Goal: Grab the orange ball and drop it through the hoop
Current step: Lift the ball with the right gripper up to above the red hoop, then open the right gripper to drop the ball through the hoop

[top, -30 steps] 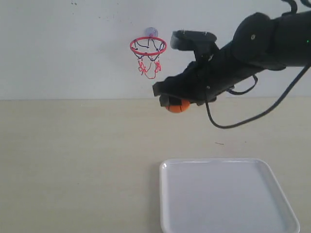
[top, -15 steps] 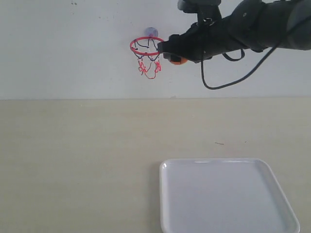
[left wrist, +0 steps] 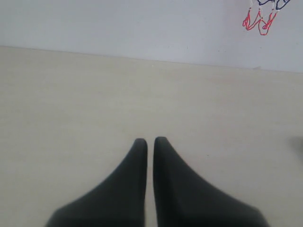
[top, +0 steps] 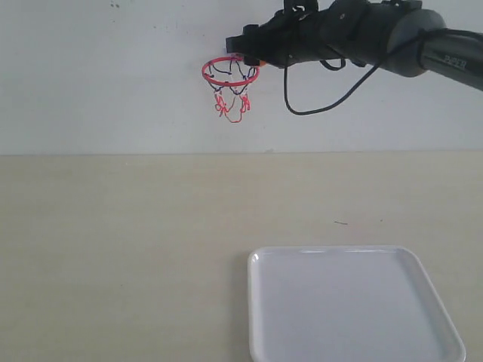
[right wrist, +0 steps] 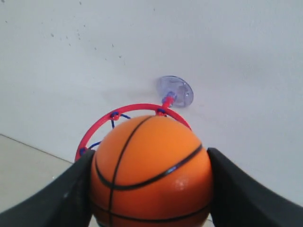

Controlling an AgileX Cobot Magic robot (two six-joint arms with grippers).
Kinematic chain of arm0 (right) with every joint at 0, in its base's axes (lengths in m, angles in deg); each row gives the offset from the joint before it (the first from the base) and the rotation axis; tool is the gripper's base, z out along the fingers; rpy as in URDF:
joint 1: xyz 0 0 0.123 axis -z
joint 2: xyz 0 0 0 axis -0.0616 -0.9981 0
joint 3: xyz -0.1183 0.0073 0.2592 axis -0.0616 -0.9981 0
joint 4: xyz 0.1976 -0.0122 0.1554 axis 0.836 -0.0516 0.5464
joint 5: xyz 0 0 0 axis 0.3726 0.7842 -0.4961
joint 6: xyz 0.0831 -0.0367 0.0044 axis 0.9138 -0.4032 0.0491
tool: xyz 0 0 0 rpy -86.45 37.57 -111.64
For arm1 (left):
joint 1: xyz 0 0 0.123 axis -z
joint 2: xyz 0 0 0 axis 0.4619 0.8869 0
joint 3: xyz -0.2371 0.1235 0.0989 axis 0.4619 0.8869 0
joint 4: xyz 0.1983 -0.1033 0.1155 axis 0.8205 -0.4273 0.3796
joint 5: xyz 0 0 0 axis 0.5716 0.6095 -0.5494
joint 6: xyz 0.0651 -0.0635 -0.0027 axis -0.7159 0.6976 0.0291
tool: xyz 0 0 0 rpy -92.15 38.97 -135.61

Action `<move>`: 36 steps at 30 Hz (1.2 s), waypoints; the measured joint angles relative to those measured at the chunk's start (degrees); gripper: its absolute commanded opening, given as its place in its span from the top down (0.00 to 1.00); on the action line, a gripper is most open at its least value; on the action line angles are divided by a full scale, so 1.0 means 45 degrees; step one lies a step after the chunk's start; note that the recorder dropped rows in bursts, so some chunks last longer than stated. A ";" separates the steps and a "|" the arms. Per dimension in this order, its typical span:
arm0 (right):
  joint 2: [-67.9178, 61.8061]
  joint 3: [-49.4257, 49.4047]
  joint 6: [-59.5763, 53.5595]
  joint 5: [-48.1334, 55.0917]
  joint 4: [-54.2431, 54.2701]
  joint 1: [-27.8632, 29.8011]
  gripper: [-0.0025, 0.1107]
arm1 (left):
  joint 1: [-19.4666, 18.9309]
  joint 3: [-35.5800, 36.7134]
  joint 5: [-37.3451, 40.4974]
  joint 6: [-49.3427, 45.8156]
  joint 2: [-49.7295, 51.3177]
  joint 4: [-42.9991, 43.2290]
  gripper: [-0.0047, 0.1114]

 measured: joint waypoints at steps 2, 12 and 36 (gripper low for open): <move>-0.0260 0.0336 0.0000 -0.0019 0.0000 0.0000 0.98 | 0.0000 0.0000 0.0000 0.0000 0.0000 0.0000 0.92; -0.1090 0.1193 0.0000 -0.0604 0.0426 0.0000 0.98 | 0.0000 0.0000 0.0000 0.0000 0.0000 0.0000 0.92; -0.1781 0.1584 0.0000 -0.2285 0.0655 -0.0615 0.98 | 0.0000 0.0000 0.0000 0.0000 0.0000 0.0000 0.92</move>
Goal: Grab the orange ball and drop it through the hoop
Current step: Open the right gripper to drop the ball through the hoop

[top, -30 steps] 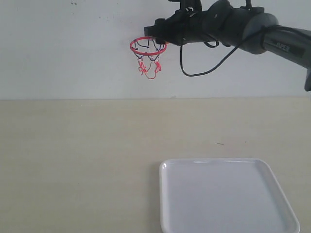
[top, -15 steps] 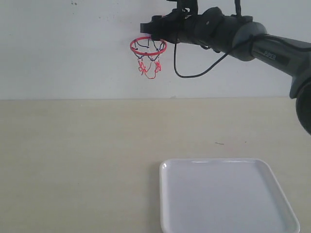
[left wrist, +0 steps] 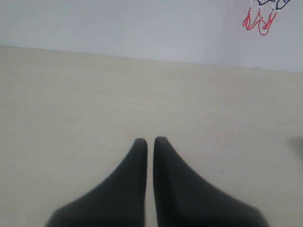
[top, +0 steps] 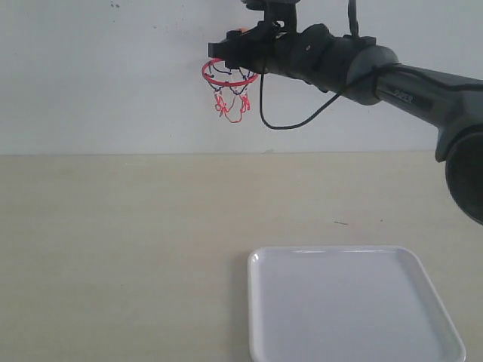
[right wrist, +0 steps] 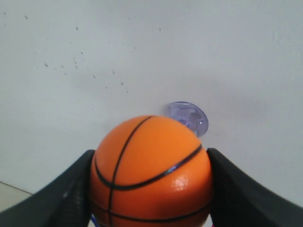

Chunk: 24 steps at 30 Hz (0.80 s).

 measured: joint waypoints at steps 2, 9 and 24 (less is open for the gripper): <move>0.0000 0.0000 0.0000 -0.0021 0.0000 0.0000 0.98 | 0.0000 0.0000 0.0000 0.0000 0.0000 0.0000 0.92; 0.0000 0.0000 0.0000 -0.0104 0.0007 0.0000 0.68 | 0.0000 0.0000 0.0000 0.0000 0.0000 0.0000 0.92; 0.0000 0.0000 0.0058 -0.0387 0.0028 0.0000 0.49 | 0.0000 0.0000 0.0000 0.0000 0.0000 0.0000 0.92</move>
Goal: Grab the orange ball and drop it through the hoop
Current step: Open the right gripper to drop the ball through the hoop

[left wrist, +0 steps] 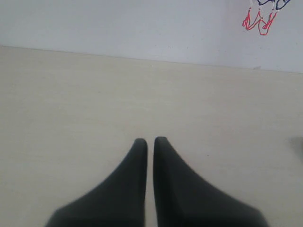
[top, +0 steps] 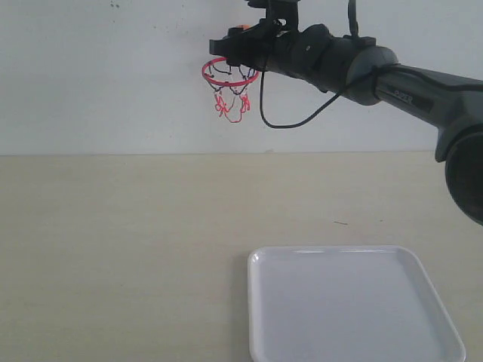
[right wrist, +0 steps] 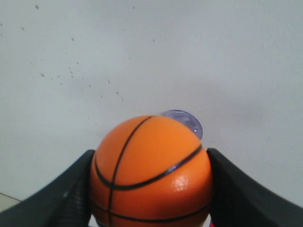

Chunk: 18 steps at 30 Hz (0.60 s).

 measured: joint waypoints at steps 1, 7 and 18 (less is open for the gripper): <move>0.0000 0.0000 0.0060 0.0000 0.0000 0.0000 0.46 | 0.0000 0.0000 0.0000 0.0000 0.0000 0.0000 0.92; 0.0000 0.0000 0.0137 -0.0030 0.0030 0.0000 0.30 | 0.0000 0.0000 0.0000 0.0000 0.0000 0.0000 0.92; 0.0000 0.0000 0.0165 -0.0030 0.0030 0.0000 0.30 | 0.0000 0.0000 0.0000 0.0000 0.0000 0.0000 0.92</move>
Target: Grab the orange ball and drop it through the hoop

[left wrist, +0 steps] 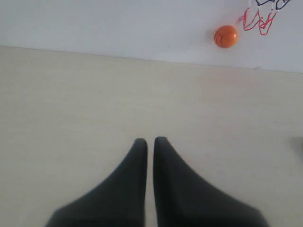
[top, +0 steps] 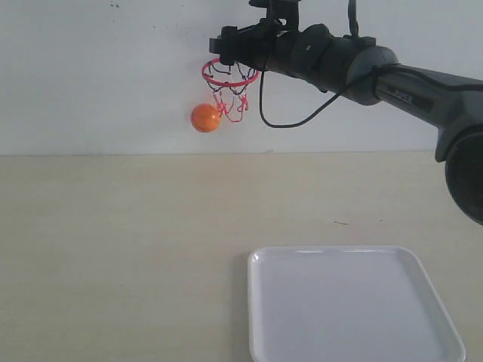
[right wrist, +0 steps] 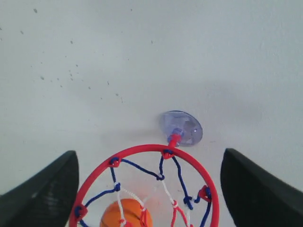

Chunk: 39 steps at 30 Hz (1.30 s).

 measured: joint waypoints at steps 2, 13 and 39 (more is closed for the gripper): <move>0.0000 0.0000 0.0000 0.0000 0.0000 0.0000 0.30 | 0.0000 0.0000 0.0000 0.0000 0.0000 0.0000 0.92; 0.0205 0.0000 0.0395 0.3186 -0.0040 0.1335 0.57 | 0.0000 0.0000 0.0000 0.0000 0.0000 0.0000 0.92; 0.6209 -0.9220 0.0960 1.2706 0.0544 0.3941 0.98 | 0.0000 0.0000 0.0000 0.0000 0.0000 0.0000 0.92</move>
